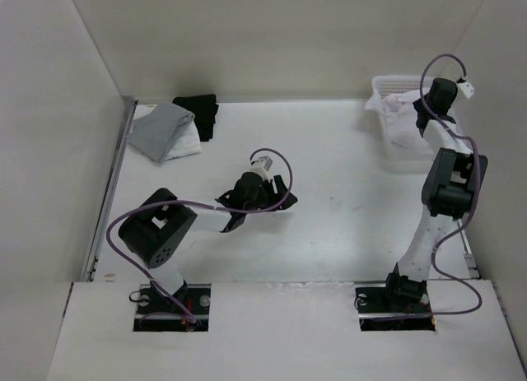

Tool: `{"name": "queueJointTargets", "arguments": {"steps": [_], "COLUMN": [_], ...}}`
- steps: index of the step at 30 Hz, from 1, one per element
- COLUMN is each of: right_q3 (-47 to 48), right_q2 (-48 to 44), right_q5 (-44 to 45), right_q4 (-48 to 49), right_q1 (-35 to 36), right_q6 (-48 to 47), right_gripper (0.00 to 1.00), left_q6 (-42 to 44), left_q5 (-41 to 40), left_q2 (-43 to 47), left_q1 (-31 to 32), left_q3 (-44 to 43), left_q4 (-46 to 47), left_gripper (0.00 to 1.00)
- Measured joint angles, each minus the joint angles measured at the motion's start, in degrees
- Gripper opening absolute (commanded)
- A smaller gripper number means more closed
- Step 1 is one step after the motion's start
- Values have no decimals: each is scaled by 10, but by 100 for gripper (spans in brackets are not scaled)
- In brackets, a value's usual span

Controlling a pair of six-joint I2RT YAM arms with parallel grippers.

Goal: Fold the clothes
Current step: Grab the tank top from the pile

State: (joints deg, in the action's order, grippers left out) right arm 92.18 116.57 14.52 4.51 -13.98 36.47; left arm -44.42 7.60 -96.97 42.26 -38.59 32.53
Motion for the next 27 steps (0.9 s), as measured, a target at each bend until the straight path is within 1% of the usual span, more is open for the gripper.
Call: {"name": "queueJointTargets", "arguments": {"steps": [1, 3, 5, 8, 10, 11, 13, 15, 18, 19, 20, 22, 23, 24, 26, 27], "right_q3": [37, 104, 150, 197, 227, 246, 292, 308, 321, 325, 335, 369, 391, 402, 403, 403], "right_q2": [32, 92, 137, 189, 219, 235, 268, 277, 278, 279, 281, 294, 302, 306, 306, 306], "right_q5": [-1, -4, -8, -15, -24, -30, -46, -54, -60, -61, -63, -66, -66, -66, -66, -66], "right_q4": [-13, -45, -77, -119, -144, -161, -193, -210, -226, -230, -238, -259, -271, -278, -280, -280], "right_q1": [-9, -26, -36, -40, -38, -36, -32, -29, -26, -25, -24, -23, -22, -21, -16, -14], "right_q6": [-2, -7, -10, -12, -11, -11, -10, -9, -5, -5, -5, -7, -10, -12, -13, -13], "right_gripper": [41, 49, 55, 59, 63, 59, 56, 54, 43, 42, 43, 51, 54, 59, 62, 62], "left_q6": [-2, -7, -11, -21, -29, -33, -43, -49, -56, -58, -61, -66, -69, -71, -77, -79], "left_q5": [2, 5, 7, 13, 18, 21, 24, 26, 33, 34, 37, 42, 45, 46, 49, 49], "left_q2": [0, 0, 0, 0, 0, 0, 0, 0, 0, 0, 0, 0, 0, 0, 0, 0], "left_q1": [-4, -12, -20, -35, -45, -49, -60, -64, -71, -73, -76, -86, -94, -99, -114, -118], "left_q3": [4, 9, 10, 11, 11, 11, 14, 16, 20, 20, 20, 22, 23, 25, 30, 31], "left_q4": [7, 20, 27, 37, 44, 47, 55, 58, 59, 60, 62, 67, 69, 72, 80, 80], "left_gripper": [55, 55, 54, 54, 54, 54, 54, 54, 54, 54, 54, 54, 54, 54, 54, 54]}}
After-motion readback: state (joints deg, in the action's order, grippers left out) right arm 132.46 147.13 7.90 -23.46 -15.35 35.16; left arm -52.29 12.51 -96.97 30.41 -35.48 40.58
